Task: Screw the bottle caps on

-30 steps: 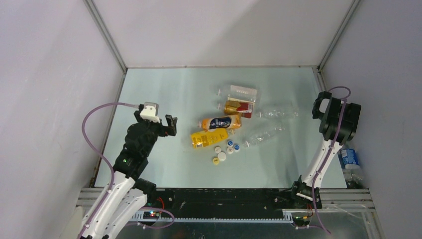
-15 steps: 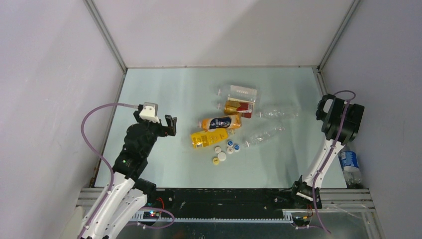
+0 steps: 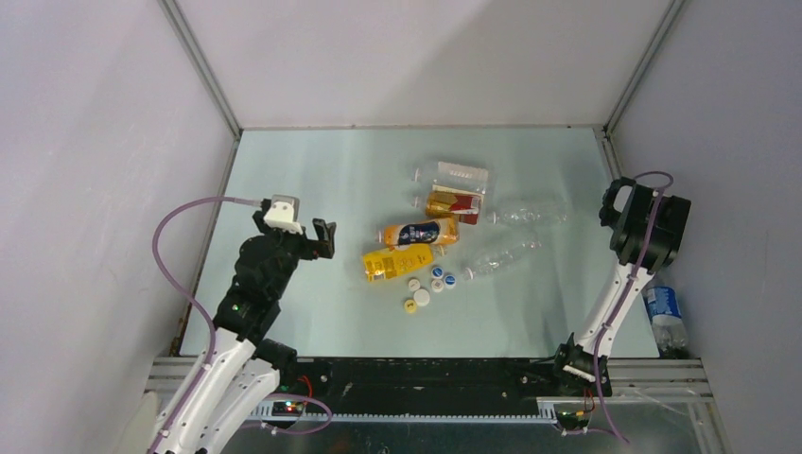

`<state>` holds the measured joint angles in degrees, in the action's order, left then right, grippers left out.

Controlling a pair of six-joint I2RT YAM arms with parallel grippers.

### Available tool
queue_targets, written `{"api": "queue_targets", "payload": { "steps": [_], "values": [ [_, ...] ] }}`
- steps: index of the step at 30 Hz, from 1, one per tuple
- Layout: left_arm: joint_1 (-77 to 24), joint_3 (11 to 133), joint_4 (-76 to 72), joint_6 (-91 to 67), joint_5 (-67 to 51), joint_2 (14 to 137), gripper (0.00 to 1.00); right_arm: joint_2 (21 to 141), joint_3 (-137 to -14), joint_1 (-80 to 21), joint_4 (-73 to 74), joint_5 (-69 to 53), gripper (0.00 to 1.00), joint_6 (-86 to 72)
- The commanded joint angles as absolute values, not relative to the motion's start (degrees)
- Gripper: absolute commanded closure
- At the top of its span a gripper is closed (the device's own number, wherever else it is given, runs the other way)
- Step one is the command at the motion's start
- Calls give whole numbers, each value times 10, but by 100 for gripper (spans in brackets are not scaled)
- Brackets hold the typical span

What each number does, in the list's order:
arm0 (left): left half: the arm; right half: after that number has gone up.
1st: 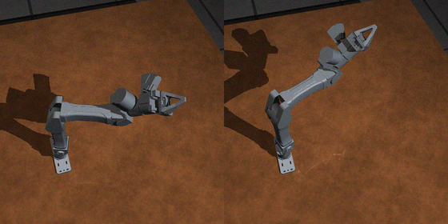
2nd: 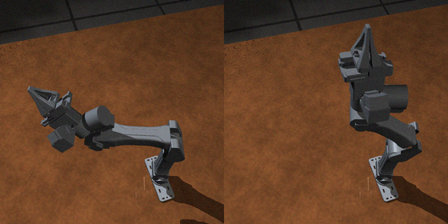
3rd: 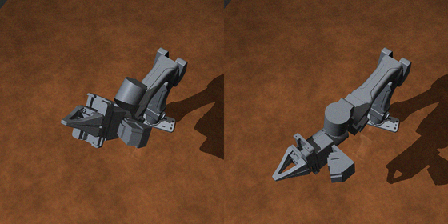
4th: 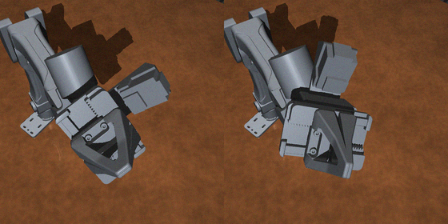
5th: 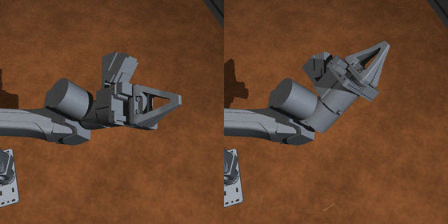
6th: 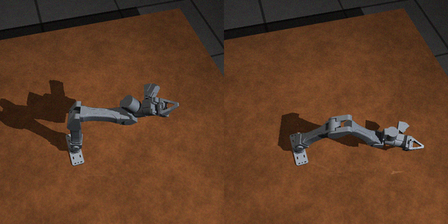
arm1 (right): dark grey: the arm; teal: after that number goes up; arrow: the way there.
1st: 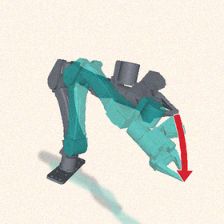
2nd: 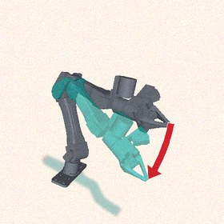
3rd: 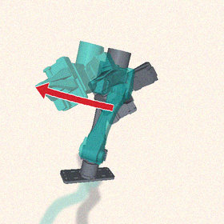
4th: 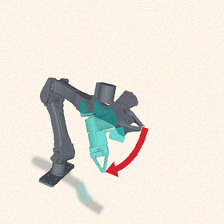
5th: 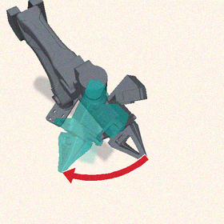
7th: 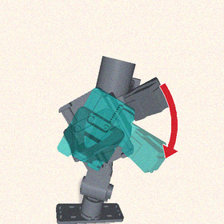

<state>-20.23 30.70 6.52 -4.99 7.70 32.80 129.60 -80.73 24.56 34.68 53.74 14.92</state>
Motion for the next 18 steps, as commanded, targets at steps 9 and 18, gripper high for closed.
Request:
{"api": "queue_targets", "payload": {
  "steps": [9, 18],
  "values": [
    [-198, 304, 35, -47, 76, 295, 0, 1169, -837, 133, 368, 513, 97, 112],
    [-198, 303, 35, -48, 66, 287, 0, 1055, -836, 78, 391, 436, 100, 45]
  ]
}}
